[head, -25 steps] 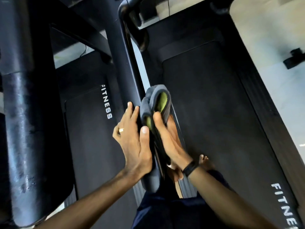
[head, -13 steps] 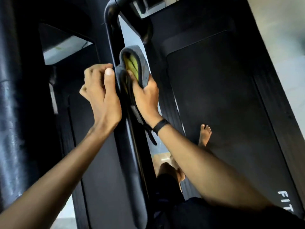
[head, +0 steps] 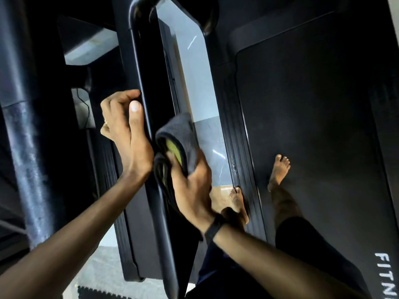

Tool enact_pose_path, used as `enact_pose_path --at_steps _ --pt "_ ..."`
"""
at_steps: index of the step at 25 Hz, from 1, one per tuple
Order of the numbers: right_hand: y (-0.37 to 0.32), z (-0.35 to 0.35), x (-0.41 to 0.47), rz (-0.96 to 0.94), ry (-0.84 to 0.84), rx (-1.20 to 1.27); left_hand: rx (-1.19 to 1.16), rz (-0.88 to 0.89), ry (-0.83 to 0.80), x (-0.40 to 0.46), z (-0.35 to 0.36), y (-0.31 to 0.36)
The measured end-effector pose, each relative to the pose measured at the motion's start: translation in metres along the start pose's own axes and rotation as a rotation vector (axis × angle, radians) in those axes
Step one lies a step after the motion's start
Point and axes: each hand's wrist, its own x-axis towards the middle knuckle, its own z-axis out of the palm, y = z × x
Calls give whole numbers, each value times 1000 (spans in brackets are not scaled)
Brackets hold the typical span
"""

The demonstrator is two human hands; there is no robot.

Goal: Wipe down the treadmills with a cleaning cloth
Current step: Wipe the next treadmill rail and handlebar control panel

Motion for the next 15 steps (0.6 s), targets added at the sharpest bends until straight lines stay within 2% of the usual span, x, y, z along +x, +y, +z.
enact_pose_path --at_steps 3,8,12,15 --pt "-19 27 72 -53 -9 -9 -7 0 14 -1 -1 0" --pt "6 47 151 258 -87 92 -22 -18 -80 6 5 1" --pt "29 24 113 572 -167 94 -57 48 -9 28 -5 -5" --pt "7 9 63 451 -108 -50 -146 -79 65 74 6 2"
